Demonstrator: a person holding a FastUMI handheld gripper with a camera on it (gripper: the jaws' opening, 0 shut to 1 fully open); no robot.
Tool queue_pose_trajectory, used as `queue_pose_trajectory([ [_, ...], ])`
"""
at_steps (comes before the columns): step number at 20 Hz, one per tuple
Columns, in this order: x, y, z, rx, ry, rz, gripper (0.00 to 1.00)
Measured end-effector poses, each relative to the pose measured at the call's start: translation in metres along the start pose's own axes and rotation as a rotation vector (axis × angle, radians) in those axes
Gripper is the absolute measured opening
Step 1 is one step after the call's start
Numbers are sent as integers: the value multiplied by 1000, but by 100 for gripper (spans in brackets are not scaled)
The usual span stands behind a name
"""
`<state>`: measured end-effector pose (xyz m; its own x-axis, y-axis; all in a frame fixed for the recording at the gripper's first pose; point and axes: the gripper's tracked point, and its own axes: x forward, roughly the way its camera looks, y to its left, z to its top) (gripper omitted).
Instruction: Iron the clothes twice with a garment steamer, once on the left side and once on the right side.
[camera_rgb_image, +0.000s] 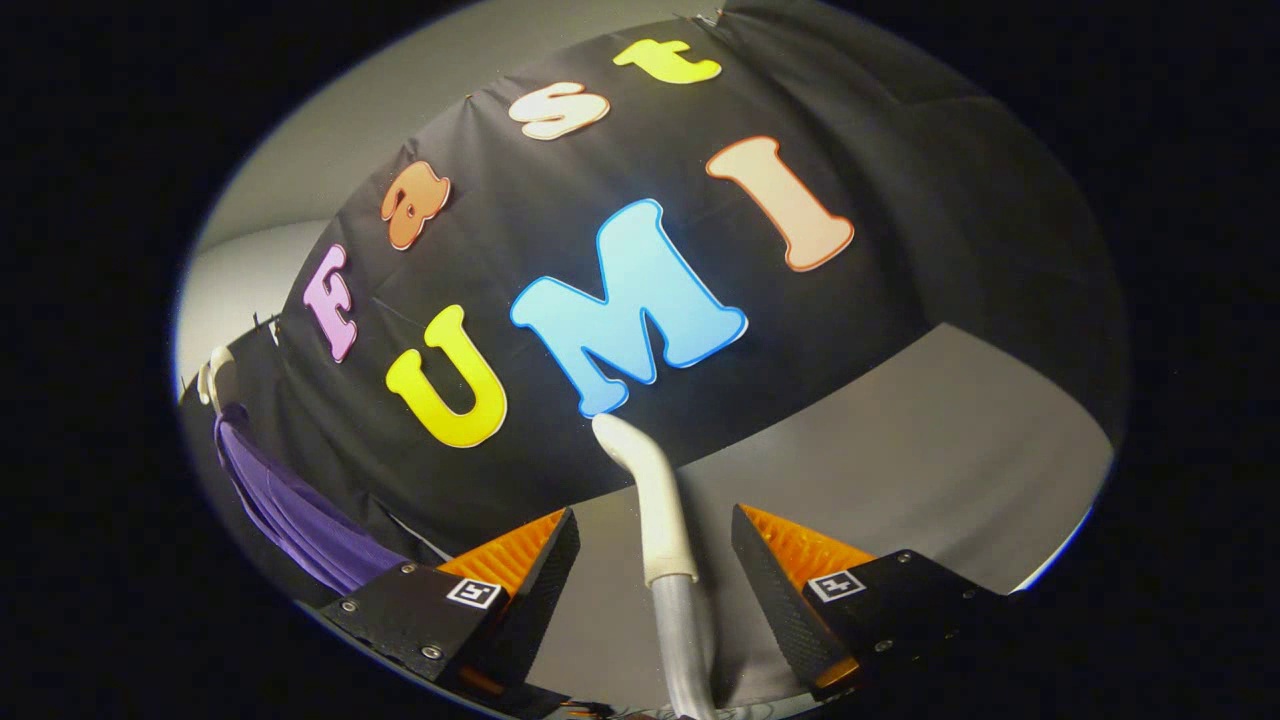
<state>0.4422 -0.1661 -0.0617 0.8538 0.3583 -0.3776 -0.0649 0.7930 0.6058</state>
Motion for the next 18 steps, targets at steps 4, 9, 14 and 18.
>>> queue_pose_trajectory([
  [4, 30, -8, -30, 25, 133, 6, 95],
  [9, 53, -10, -56, 106, 274, 45, 94],
  [14, 67, -7, -64, 174, 328, 73, 94],
  [18, 82, -7, -67, 241, 358, 90, 80],
])
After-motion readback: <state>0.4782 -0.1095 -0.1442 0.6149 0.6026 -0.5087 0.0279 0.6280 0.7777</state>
